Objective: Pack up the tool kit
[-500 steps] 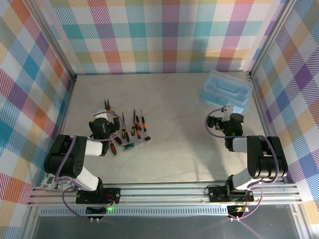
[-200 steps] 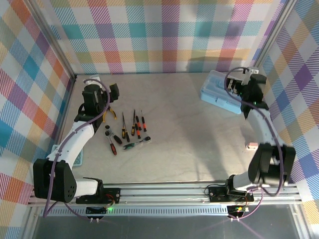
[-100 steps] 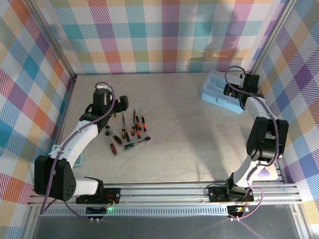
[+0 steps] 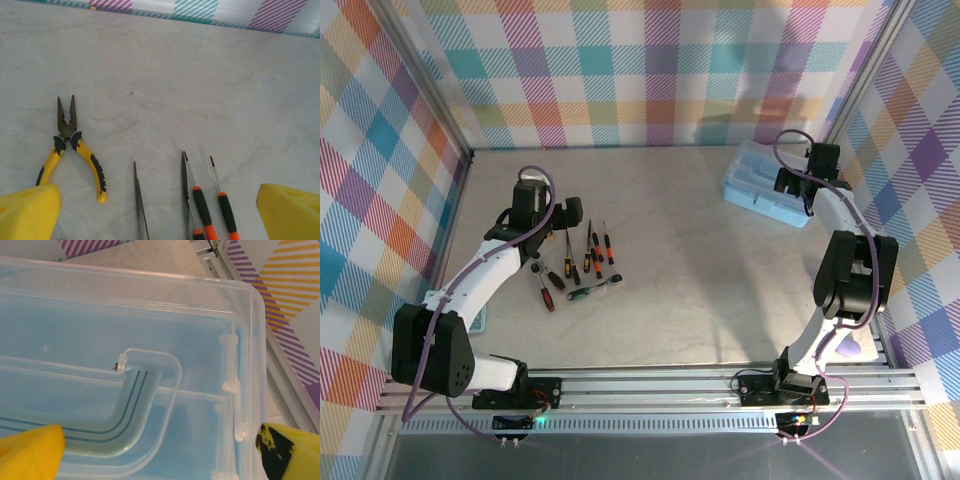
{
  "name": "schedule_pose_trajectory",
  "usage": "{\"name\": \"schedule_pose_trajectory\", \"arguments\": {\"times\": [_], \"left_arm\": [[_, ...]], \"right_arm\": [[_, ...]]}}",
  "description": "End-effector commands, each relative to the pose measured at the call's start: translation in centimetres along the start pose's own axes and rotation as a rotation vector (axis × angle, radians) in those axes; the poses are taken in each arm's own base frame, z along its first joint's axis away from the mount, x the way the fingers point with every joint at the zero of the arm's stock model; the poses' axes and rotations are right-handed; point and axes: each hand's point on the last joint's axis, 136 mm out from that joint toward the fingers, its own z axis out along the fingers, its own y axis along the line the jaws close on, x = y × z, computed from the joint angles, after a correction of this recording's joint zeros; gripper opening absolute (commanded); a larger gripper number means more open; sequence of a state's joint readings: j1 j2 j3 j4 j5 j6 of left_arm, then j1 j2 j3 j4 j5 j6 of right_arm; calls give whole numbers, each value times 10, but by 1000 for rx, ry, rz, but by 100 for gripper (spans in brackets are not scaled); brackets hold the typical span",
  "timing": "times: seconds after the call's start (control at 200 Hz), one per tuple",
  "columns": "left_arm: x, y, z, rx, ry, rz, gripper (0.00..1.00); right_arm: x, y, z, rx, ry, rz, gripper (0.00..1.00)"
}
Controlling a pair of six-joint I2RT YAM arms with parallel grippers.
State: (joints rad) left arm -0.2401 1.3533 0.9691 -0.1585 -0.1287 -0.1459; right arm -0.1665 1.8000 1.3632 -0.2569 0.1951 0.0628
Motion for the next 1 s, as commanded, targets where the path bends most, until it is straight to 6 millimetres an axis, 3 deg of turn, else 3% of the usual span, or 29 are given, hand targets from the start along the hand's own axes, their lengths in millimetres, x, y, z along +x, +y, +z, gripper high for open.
{"name": "schedule_pose_trajectory", "arguments": {"times": [0.0,0.325,0.555,0.615,0.695,0.825,0.99], "left_arm": [[-1,-9,0,27,7,-5,100],[-1,-25,8,58,17,10,100],[0,-36,13,75,25,21,100],[0,-38,15,79,27,22,100],[0,-41,16,86,30,23,100],[1,-45,17,98,35,30,99],[4,-52,19,130,44,32,100]], "right_arm": [[59,-2,4,-27,203,0,99],[107,40,-33,-193,315,37,99],[139,106,-83,-335,392,-9,99],[141,115,-95,-349,396,-18,99],[128,112,-109,-344,355,-15,99],[83,98,-123,-268,234,-95,99],[39,75,-97,-149,152,-158,99]]}}
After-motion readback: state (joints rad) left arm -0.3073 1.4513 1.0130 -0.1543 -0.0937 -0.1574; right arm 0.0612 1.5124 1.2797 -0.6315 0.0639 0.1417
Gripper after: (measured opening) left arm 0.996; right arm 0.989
